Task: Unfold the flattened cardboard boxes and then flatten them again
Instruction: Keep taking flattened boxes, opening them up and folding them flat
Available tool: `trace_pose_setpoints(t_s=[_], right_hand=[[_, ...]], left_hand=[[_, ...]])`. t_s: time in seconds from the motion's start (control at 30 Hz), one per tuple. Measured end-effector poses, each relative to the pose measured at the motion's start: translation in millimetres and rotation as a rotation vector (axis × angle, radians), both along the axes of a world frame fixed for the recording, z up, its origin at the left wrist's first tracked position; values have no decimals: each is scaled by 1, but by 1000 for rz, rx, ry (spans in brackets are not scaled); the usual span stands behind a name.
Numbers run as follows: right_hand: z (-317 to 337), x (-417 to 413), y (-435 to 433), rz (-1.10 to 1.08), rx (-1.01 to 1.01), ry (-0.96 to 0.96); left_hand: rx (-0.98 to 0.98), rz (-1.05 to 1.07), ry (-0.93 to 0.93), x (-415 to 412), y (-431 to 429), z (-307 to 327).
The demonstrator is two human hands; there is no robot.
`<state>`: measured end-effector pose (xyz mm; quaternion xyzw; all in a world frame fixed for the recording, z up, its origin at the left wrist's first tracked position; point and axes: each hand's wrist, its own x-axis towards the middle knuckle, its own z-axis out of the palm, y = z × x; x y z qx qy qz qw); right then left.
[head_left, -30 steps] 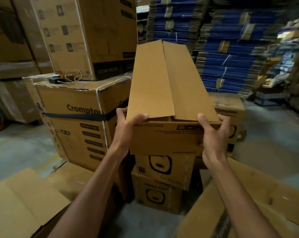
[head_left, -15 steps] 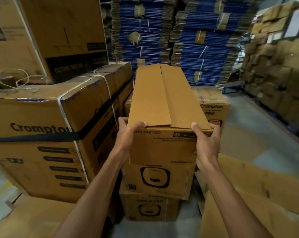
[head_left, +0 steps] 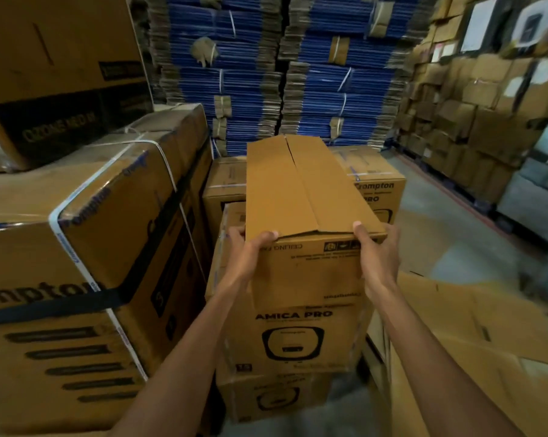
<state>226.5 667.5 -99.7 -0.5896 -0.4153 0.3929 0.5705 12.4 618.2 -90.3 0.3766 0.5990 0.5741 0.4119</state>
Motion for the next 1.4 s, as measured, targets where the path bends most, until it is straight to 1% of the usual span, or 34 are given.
trace_pose_setpoints(t_s=[0.07,0.1,0.13,0.17,0.2,0.27,0.3,0.37,0.4,0.47,0.53,0.63,0.7,0.77,0.83,0.93,1.03,1.1,1.17,1.3,1.4], right_hand=[[3,3,8,23,-12,48],[1,5,9,41,-29,104],[-3,8,7,48,-35,176],[-12,9,2,36,-45,268],[-27,8,-5,2,-69,367],[-69,0,-28,-39,-210,512],[-86,-6,-41,-14,-310,561],[-113,-19,-54,138,-481,727],[-119,-25,-59,207,-521,814],[-119,-35,-58,259,-518,931],[-112,-41,-52,259,-463,1027],[-105,-48,-43,257,-437,1068],[-103,-52,-42,231,-420,1092],[-103,-54,-39,175,-381,1116],[-100,-54,-37,109,-334,1086],[-87,-48,-32,40,-246,1051],[-60,-35,-27,37,-51,998],[-37,-25,-21,34,81,873],[-14,-9,-10,31,178,654],[45,20,4,105,394,29],[95,27,13,173,515,-417]], left_hand=[[-12,-5,2,0,7,3],[4,2,39,1,8,6],[38,21,132,2,9,9],[95,52,287,2,10,13],[173,76,499,2,11,16],[300,42,940,9,14,27],[324,-16,1108,15,17,34],[292,-152,1343,31,27,45],[250,-215,1417,38,33,48],[154,-342,1468,47,47,52],[64,-420,1480,52,57,51],[-6,-422,1564,57,59,42],[-10,-419,1657,59,55,34],[2,-405,1697,64,50,30],[18,-372,1679,68,48,31],[71,-297,1594,69,49,40],[140,-186,1447,67,49,60],[196,-102,1289,65,46,72],[247,-48,1046,60,41,73],[374,62,346,59,26,45],[430,109,-77,77,15,22]])
